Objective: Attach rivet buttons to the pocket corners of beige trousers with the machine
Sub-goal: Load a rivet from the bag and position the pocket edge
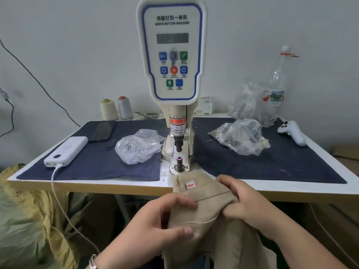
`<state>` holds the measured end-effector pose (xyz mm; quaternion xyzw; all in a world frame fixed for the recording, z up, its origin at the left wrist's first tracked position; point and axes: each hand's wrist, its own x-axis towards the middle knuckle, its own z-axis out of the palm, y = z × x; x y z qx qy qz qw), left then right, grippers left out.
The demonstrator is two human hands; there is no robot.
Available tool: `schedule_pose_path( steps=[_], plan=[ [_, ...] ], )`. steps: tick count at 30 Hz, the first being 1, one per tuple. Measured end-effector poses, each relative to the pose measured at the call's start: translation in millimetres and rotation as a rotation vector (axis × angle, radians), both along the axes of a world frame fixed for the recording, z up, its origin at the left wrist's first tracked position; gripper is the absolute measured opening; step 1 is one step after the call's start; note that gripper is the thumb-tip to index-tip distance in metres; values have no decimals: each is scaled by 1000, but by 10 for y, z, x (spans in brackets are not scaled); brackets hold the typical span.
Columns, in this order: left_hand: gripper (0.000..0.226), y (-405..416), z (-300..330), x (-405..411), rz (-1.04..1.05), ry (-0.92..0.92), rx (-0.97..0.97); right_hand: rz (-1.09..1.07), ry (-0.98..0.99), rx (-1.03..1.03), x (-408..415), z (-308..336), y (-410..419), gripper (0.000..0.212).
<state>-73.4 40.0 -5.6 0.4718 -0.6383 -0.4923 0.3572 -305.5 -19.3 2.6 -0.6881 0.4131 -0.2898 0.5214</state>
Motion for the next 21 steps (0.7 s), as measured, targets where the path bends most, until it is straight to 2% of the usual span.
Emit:
schedule_pose_path(
  steps=[3,5,8,11,14,18,21],
  plan=[
    [32,-52,25,58,-4,149,42,60,73,-50,40,76,-105,34],
    [32,-93,35,119,-30,272,73,12,120,-115,28,73,-214,29],
    [34,-141,29,124,-74,333,107,-268,219,-312,-68,16,-466,16],
    [45,-211,-59,115,-98,328,111,-666,395,-554,-229,-33,-781,18],
    [47,-256,-128,103,-135,349,148,-848,553,-587,-401,-87,-1130,29],
    [50,-300,-203,129,-151,324,142,-828,799,-462,-512,-124,-1536,37],
    [51,-322,-235,157,-151,335,164,-640,935,-551,-493,-84,-1716,36]
  ],
)
